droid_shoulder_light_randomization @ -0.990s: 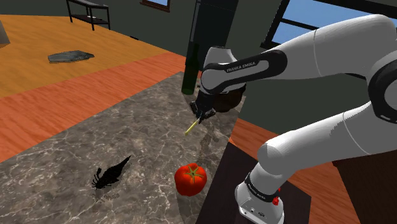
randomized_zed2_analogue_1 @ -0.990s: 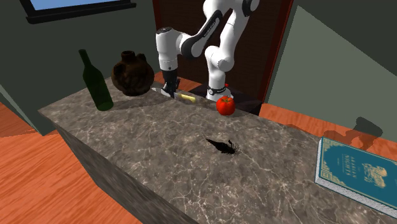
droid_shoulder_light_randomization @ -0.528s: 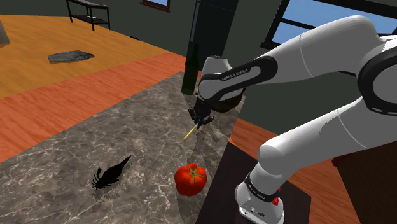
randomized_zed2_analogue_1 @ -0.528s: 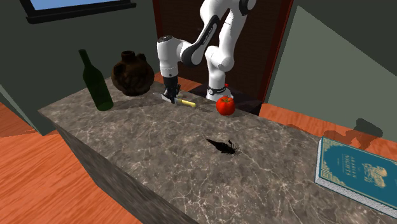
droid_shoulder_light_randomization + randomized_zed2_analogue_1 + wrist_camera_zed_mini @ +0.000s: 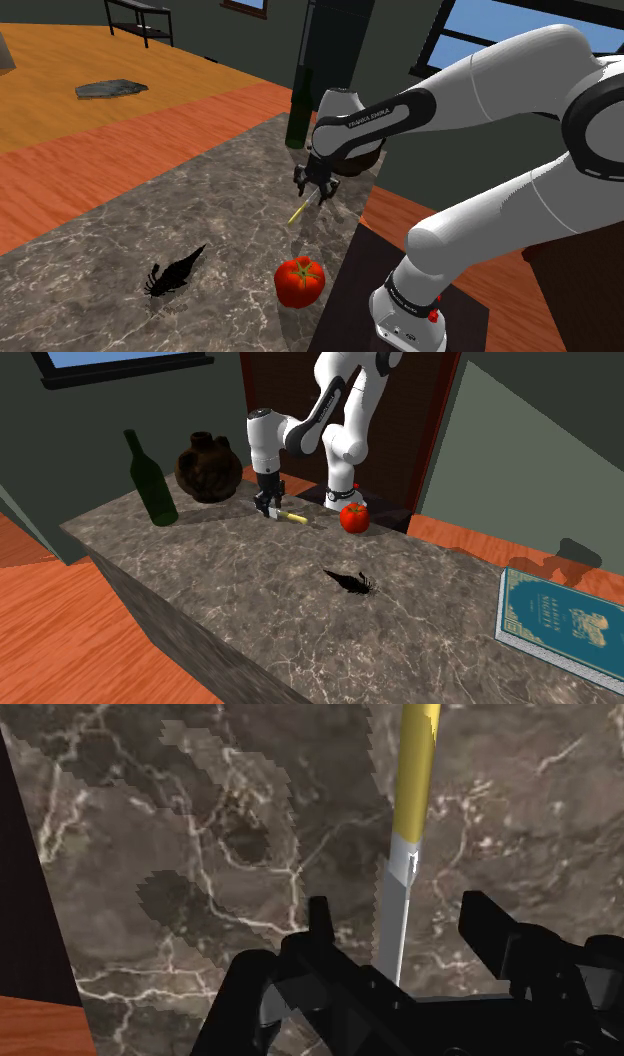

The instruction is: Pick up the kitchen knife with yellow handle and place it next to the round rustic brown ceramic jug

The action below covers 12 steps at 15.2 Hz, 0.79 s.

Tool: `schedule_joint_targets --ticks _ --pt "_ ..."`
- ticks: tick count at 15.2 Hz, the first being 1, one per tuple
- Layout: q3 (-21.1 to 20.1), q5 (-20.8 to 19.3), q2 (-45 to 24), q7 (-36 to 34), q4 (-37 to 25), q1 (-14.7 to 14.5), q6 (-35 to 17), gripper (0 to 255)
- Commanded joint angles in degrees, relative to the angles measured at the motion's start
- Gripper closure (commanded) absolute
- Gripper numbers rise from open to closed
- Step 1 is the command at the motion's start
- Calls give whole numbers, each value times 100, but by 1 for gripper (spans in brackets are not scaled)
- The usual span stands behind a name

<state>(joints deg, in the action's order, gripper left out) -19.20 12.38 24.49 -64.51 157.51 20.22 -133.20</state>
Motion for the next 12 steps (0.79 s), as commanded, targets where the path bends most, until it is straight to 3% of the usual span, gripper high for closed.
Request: schedule_joint_targets --ticks 1,4,8,12 --pt "0 0 0 0 0 0 0 0" --pt "0 0 0 0 0 0 0 0" --pt "148 -49 531 21 -400 -5 929 0" --pt "150 -50 531 20 -400 -7 928 0"
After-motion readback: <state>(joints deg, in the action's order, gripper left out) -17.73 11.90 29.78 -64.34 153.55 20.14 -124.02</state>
